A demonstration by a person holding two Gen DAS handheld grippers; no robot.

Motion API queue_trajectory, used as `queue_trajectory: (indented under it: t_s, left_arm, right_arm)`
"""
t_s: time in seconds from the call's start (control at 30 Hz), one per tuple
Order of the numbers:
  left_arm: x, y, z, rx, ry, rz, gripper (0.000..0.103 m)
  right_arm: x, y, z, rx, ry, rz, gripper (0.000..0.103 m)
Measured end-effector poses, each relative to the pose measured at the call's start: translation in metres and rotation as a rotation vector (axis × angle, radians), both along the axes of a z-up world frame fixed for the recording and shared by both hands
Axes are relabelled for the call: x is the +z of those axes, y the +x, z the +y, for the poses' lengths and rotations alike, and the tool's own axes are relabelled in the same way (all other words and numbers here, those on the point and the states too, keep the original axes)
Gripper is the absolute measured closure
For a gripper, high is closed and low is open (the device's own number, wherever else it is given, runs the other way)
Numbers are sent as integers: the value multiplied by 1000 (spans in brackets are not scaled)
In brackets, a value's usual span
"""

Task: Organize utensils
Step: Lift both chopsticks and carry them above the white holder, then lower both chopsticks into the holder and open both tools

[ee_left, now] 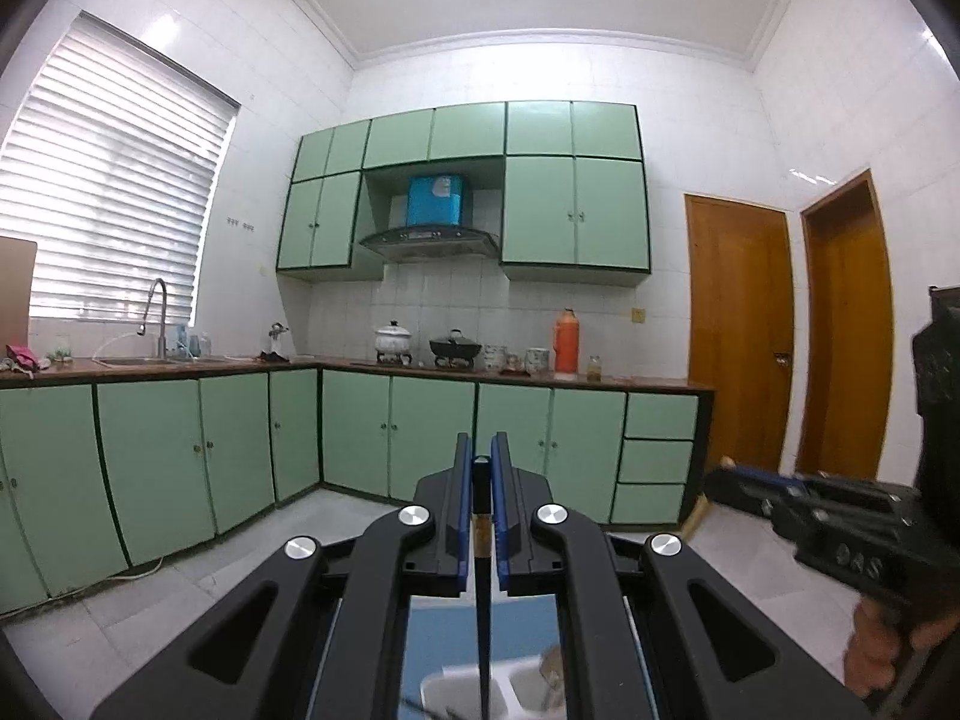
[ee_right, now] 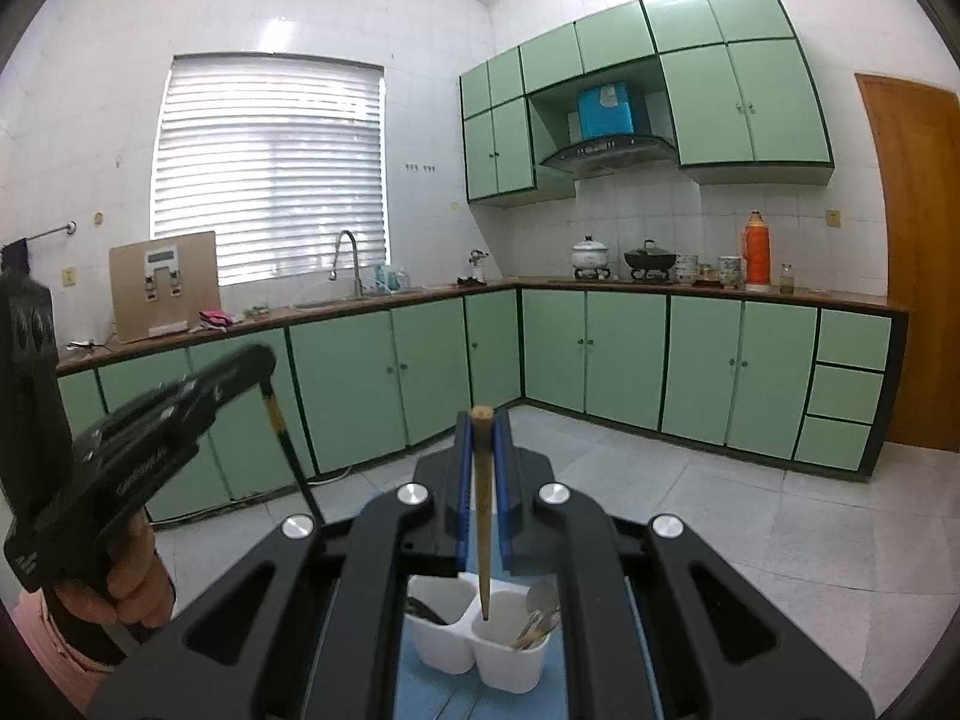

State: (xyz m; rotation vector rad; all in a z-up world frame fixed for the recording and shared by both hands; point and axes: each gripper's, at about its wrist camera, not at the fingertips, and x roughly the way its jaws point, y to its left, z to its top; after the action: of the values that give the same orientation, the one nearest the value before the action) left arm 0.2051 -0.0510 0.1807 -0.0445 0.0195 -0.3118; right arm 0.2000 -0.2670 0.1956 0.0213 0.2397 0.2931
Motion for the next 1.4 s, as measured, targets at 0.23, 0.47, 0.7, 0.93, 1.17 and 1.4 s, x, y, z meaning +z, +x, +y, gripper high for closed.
queue_trajectory:
  t_s: [0.23,0.47,0.7,0.93,1.17,1.4]
  left_arm:
    - [-32,62,-10,31,-27,48,97]
    - [-81,106,-16,47,-13,142,97]
    - [-115,121,-16,45,8,207,97]
    - [-133,127,-5,56,-4,249,96]
    - [-133,124,6,67,-18,254,62]
    - [-128,118,9,59,-15,236,50]
  right_arm:
    - [-37,45,2,-18,-2,72,97]
    - [-85,85,-1,-22,21,175,97]
    - [-111,100,-1,-18,35,224,97]
    - [-132,106,-5,-26,59,270,97]
    - [-133,103,-16,-33,88,272,89]
    - [-129,92,-33,-64,141,240,65]
